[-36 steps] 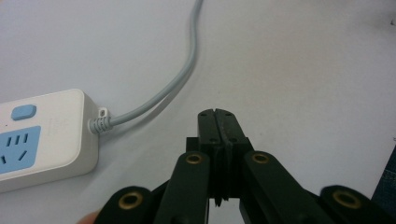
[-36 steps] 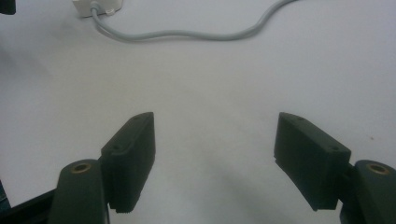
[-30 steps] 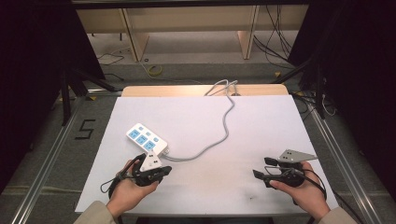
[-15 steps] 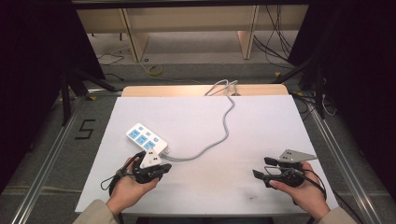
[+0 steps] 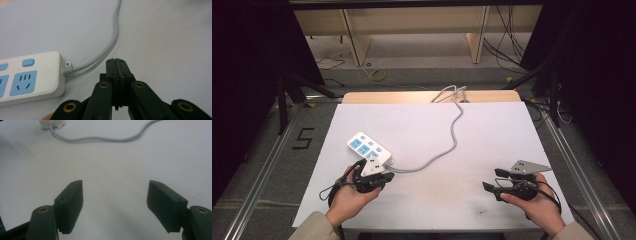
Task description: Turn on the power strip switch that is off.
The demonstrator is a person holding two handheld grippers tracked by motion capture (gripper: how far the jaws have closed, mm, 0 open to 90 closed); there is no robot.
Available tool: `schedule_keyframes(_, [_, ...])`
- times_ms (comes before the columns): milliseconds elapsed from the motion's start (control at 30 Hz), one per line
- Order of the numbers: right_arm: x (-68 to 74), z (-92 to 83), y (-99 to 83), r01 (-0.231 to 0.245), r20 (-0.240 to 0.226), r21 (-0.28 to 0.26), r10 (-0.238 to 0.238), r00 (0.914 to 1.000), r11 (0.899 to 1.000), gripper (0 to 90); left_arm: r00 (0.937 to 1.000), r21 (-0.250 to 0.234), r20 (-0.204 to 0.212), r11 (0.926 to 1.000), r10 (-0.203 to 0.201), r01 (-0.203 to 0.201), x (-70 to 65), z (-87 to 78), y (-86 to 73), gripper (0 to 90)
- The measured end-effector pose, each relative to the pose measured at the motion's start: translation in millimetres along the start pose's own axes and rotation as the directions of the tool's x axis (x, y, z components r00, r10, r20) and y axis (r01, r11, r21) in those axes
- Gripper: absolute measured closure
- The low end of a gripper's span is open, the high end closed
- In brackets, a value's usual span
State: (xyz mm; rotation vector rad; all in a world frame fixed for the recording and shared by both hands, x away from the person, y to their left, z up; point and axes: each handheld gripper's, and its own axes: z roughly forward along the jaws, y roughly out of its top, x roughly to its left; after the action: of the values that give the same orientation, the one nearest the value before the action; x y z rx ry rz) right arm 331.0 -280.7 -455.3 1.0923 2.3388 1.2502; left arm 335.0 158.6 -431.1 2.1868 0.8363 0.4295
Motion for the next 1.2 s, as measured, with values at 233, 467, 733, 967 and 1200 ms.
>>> schedule_keyframes(233, [0.0, -0.1, 0.0, 0.001, 0.0, 0.0, -0.001, 1.0, 1.0, 29.9, 0.9999, 0.001, -0.01, 1.0, -0.004, 0.004, 4.2, 0.4, 1.9, 89.9])
schedule_keyframes(467, [0.0, -0.1, 0.0, 0.001, 0.001, 0.001, -0.001, 1.0, 1.0, 29.9, 0.9997, -0.002, -0.024, 1.0, -0.006, 0.006, 7.3, 0.6, 3.6, 89.9])
schedule_keyframes(733, [0.0, 0.1, -0.1, 0.001, 0.002, 0.0, -0.001, 1.0, 1.0, 30.0, 0.9992, 0.005, -0.038, 0.9999, -0.013, 0.013, 12.3, 1.3, 5.7, 89.9])
schedule_keyframes(967, [0.0, 0.0, 0.0, 0.0, 0.002, 0.001, 0.0, 1.0, 1.0, 30.0, 0.9987, 0.007, -0.048, 0.9998, -0.019, 0.019, 16.0, 3.2, 7.0, 89.9])
schedule_keyframes(1200, [-0.1, -0.1, -0.1, 0.0, 0.003, 0.001, 0.0, 1.0, 1.0, 30.0, 0.998, 0.011, -0.058, 0.9996, -0.026, 0.027, 21.3, 4.2, 8.9, 89.9])
